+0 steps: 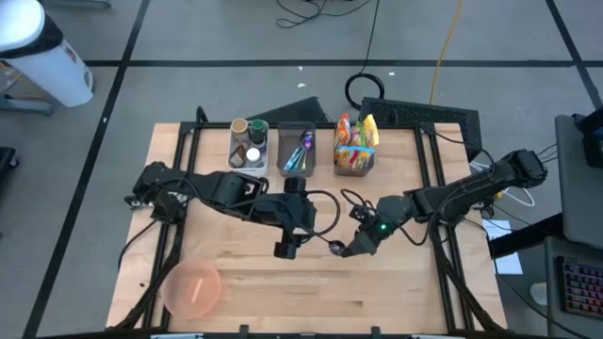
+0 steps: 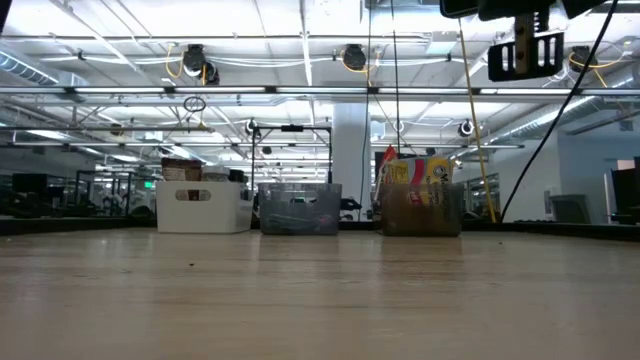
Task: Pick & Place Food Item
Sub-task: Put the black spoon into the left black bin
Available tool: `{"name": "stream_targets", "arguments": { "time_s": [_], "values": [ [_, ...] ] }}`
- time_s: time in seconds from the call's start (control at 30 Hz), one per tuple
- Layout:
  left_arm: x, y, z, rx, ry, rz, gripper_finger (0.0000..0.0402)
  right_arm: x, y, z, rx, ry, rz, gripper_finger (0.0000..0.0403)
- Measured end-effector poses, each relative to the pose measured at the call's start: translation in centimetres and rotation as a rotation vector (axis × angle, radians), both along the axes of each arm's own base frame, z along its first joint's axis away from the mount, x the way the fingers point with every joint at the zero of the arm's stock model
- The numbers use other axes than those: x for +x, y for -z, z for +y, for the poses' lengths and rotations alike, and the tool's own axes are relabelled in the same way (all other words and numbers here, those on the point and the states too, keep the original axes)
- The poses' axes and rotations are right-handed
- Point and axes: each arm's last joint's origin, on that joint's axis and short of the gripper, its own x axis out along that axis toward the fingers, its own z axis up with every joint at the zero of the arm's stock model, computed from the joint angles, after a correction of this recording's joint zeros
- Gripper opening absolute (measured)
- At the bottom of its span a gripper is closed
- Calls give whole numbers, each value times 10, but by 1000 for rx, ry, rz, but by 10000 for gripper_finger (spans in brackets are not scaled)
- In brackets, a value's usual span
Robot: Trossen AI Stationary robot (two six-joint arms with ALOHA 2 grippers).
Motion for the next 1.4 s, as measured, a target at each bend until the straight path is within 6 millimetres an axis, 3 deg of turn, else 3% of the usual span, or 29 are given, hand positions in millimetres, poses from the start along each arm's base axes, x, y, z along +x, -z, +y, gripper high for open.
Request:
{"name": "stream_targets", "arguments": {
  "time_s": [0.37,0.67,1.0,1.4],
  "values": [
    [2,2,12,-14,21,39,296,1,-2,-3,8,-10,-24,0],
    [19,29,7,-31,52,130,296,4,-6,-7,13,7,-66,0],
    [22,24,6,-39,48,81,294,3,-2,-7,1,5,-25,0],
    [21,25,7,-38,47,90,192,3,-2,-7,1,4,-24,0]
  ]
}}
